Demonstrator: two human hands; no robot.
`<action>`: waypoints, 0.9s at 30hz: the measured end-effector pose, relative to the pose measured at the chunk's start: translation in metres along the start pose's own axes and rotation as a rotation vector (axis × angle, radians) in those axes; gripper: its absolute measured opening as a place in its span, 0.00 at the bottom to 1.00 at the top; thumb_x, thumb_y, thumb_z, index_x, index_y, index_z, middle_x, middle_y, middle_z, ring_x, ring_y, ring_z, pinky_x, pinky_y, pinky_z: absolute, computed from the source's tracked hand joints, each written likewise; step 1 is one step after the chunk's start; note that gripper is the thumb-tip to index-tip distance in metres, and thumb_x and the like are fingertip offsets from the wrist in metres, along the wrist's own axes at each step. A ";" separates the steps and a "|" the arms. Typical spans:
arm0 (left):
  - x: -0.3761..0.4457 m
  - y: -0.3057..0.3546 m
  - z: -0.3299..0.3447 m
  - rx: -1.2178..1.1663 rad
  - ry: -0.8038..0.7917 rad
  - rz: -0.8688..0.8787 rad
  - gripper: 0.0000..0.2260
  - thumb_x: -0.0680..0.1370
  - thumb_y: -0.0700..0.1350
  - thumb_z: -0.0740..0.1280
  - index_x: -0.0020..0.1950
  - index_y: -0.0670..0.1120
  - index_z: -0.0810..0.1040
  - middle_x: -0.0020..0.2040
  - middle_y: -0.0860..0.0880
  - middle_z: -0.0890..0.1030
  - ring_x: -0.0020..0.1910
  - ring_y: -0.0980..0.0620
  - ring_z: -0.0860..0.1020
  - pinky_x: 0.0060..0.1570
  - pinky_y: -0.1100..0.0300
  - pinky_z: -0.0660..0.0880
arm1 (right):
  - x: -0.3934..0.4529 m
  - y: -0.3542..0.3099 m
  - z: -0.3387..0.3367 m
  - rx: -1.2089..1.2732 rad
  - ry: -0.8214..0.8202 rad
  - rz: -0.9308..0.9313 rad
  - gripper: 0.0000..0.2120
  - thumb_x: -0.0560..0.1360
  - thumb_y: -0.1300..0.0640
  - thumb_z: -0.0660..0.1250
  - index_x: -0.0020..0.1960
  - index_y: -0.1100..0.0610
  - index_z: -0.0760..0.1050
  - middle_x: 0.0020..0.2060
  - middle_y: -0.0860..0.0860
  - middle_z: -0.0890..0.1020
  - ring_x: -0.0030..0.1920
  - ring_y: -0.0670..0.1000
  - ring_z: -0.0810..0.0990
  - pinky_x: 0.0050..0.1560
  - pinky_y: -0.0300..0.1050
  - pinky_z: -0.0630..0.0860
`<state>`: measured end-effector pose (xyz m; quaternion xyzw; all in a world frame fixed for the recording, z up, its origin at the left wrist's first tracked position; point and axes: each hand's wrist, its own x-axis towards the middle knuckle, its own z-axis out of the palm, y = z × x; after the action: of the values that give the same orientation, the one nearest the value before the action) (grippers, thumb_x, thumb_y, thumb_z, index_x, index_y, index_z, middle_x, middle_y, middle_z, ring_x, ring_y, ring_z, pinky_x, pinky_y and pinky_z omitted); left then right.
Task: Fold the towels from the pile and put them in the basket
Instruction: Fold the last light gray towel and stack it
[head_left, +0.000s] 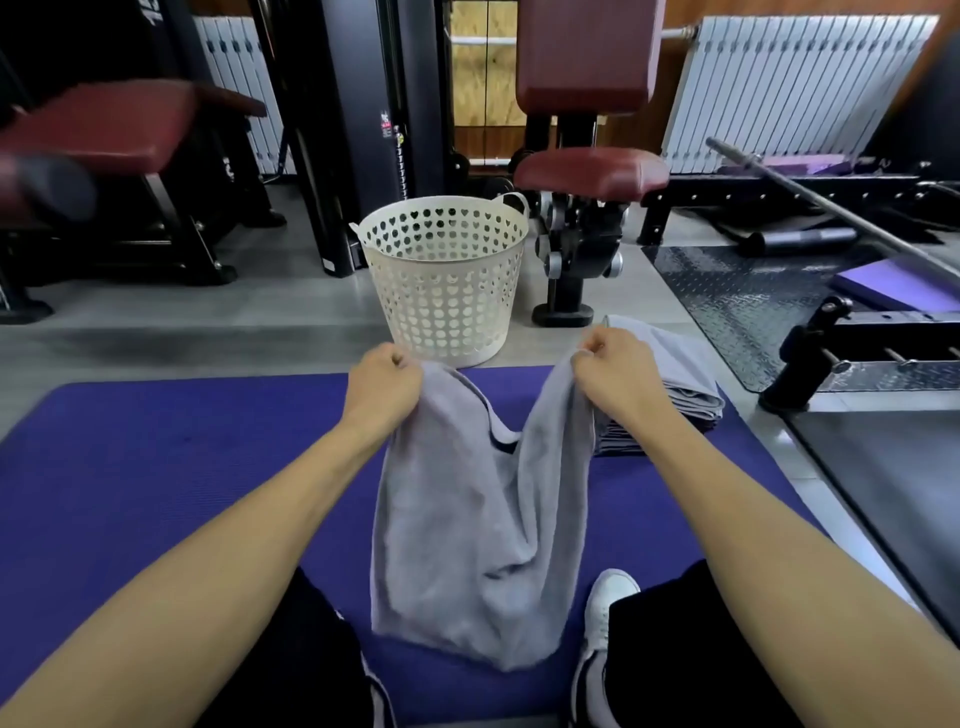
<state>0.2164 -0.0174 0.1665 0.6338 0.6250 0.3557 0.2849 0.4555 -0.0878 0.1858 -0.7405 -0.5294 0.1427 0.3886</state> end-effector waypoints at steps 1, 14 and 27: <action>0.001 -0.005 0.005 0.107 -0.068 -0.076 0.08 0.75 0.40 0.59 0.41 0.40 0.77 0.36 0.46 0.80 0.35 0.47 0.78 0.35 0.57 0.75 | 0.002 0.004 0.003 -0.048 -0.074 0.042 0.06 0.71 0.65 0.58 0.36 0.62 0.69 0.28 0.55 0.73 0.30 0.53 0.69 0.31 0.45 0.65; 0.046 0.005 0.028 -0.138 0.060 0.267 0.04 0.83 0.41 0.58 0.50 0.43 0.71 0.43 0.50 0.76 0.41 0.52 0.71 0.40 0.59 0.66 | 0.052 0.017 0.026 0.291 0.096 0.054 0.06 0.81 0.61 0.57 0.47 0.53 0.69 0.46 0.52 0.79 0.51 0.56 0.79 0.54 0.54 0.77; -0.025 -0.164 0.041 0.224 -0.236 0.006 0.06 0.80 0.41 0.59 0.44 0.47 0.72 0.43 0.46 0.78 0.45 0.47 0.74 0.40 0.50 0.73 | -0.072 0.124 0.077 0.010 -0.151 0.307 0.06 0.78 0.61 0.59 0.45 0.57 0.73 0.37 0.55 0.81 0.34 0.52 0.75 0.31 0.43 0.72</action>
<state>0.1538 -0.0293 0.0075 0.7008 0.6211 0.2074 0.2829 0.4622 -0.1362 0.0305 -0.7977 -0.4372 0.2583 0.3251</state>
